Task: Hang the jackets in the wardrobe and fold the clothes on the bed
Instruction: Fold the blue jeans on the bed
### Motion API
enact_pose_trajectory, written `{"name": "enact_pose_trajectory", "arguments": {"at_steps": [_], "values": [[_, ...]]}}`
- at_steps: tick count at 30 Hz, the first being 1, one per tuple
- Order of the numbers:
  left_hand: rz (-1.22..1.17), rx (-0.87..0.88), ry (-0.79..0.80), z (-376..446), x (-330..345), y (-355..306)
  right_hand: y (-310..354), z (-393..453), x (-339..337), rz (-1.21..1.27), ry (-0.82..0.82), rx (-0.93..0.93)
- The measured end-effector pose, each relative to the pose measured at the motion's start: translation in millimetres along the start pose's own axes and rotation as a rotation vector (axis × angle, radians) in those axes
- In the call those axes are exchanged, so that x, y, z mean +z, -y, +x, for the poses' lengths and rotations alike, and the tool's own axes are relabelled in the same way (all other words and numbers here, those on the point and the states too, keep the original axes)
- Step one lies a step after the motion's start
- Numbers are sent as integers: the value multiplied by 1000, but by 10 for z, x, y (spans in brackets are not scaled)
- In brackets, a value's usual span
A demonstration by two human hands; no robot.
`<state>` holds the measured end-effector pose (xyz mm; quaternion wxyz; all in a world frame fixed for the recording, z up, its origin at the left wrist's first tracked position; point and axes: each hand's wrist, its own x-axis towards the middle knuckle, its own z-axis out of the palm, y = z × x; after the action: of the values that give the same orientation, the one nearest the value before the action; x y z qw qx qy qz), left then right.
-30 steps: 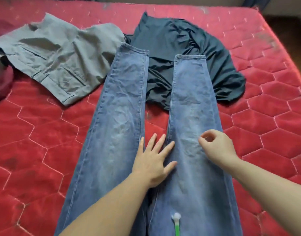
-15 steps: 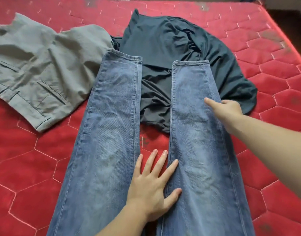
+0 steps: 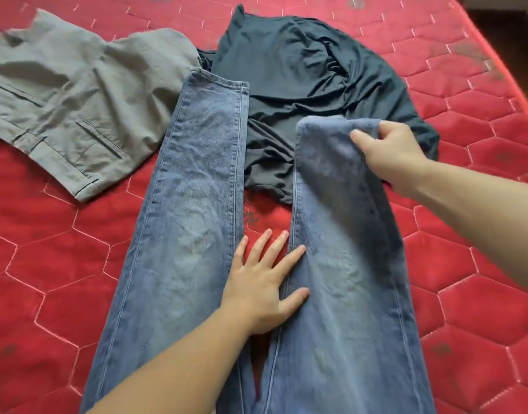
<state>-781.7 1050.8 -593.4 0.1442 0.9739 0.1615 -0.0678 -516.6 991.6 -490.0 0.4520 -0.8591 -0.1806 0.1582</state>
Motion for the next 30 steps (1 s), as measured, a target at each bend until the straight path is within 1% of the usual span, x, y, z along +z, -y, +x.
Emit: {"name": "enact_pose_trajectory", "arguments": {"at_steps": [1,3,5,7,8,9,10,11,12,13,15,17,18,20,22,24,26,28,30], "values": [[-44,-6,13,13,-33,5,5,-147,-41,-69,-6,-101],[-262,-65,9,39,-161,-9,27,-512,-140,-155,1,-316],[-598,-211,-65,55,-358,-105,3,-936,-256,-218,68,-544],[-1065,-431,-162,-27,-561,-264,-148,-1405,-340,-321,148,-688],[-1312,-556,-162,-113,-638,-333,-275,-1643,-370,-375,172,-706],[-1522,-669,-109,-212,-695,-380,-427,-1871,-395,-424,182,-694],[-1710,-758,-14,-325,-721,-407,-589,-2083,-417,-469,191,-664],[-1852,-824,87,-447,-717,-422,-747,-2293,-438,-511,201,-626],[-1921,-865,179,-562,-684,-429,-899,-2484,-462,-553,215,-591],[-1918,-891,254,-678,-649,-447,-1040,-2661,-482,-597,235,-565],[-1776,-883,377,-884,-553,-515,-1242,-2959,-509,-659,273,-479],[-1634,-828,430,-1018,-466,-597,-1317,-3156,-506,-637,255,-290],[-1542,-781,422,-1063,-426,-630,-1312,-3210,-500,-587,211,-188],[-1370,-701,362,-1119,-370,-679,-1206,-3198,-460,-372,144,37],[-1293,-646,319,-1169,-365,-725,-1068,-3083,-376,-53,156,288],[-1237,-573,253,-1236,-372,-749,-968,-3014,-284,197,170,453],[-1134,-492,155,-1322,-360,-745,-898,-3037,-236,290,165,481],[-1022,-402,75,-1415,-317,-717,-869,-3120,-241,303,148,428],[-906,-315,68,-1516,-288,-678,-895,-3249,-308,330,145,403]]}}
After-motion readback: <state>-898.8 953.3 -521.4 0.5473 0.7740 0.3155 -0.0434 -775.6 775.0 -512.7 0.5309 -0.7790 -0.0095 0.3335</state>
